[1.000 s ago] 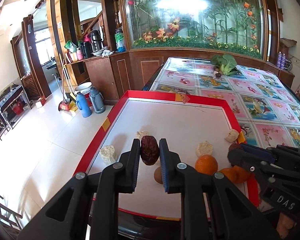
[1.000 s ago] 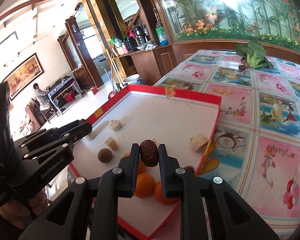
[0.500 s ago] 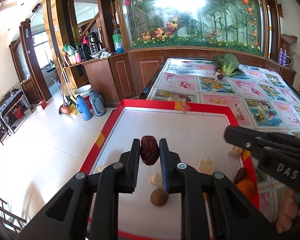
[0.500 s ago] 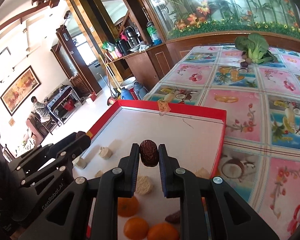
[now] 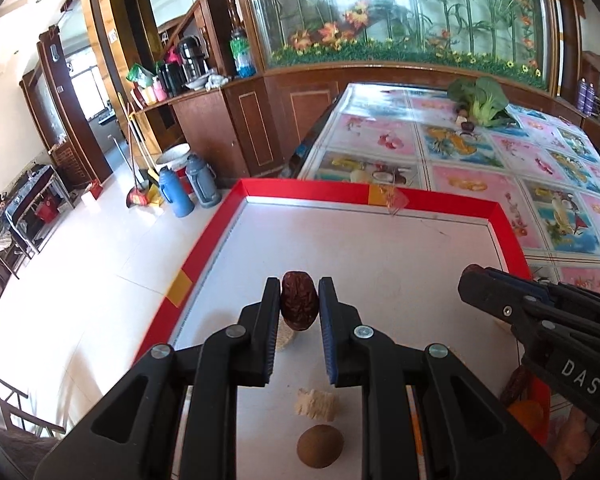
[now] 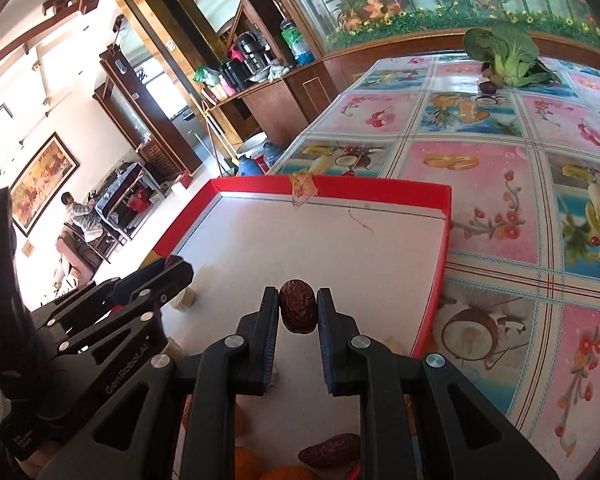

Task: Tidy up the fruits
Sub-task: 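Carry the left tool's date into the tray while the right tool drops its date there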

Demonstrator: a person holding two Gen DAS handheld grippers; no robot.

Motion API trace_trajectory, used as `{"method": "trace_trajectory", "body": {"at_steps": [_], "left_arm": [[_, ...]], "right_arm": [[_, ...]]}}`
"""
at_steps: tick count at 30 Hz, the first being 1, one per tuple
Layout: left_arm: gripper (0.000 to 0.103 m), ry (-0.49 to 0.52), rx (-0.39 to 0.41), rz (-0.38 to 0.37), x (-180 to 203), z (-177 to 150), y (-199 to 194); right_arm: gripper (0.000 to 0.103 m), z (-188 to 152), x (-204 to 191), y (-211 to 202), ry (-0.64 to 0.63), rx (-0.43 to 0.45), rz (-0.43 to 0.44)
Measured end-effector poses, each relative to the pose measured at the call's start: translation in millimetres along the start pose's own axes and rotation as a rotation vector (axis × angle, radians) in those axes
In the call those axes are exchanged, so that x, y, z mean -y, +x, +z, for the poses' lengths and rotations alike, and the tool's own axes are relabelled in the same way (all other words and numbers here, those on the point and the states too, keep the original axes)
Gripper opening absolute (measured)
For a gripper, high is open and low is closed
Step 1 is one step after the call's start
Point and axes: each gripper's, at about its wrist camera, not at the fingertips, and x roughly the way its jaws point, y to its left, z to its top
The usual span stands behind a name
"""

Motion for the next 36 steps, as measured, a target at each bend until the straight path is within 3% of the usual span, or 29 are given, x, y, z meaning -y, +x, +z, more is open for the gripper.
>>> {"method": "trace_trajectory", "body": {"at_steps": [12,26,30,32,34,36], "left_arm": [[0.021,0.006,-0.054,0.033,7,-4,15],[0.021,0.019,-0.059,0.069,8,-5,19],[0.022,0.022,-0.062,0.073,8,-5,19],[0.032,0.02,-0.062,0.073,7,-5,19],[0.054,0.018,-0.043,0.083,8,-4,15],[0.061,0.022,-0.024,0.093,9,-4,11]], "right_arm": [[0.017,0,1,4,-0.015,-0.017,-0.043],[0.018,-1,3,5,-0.016,-0.016,-0.056],[0.027,-2,0,1,-0.02,-0.008,-0.047],[0.033,-2,-2,-6,-0.031,0.028,-0.067],[0.04,-1,-3,-11,-0.036,0.066,-0.084],[0.041,0,-3,-16,-0.037,0.093,-0.088]]}}
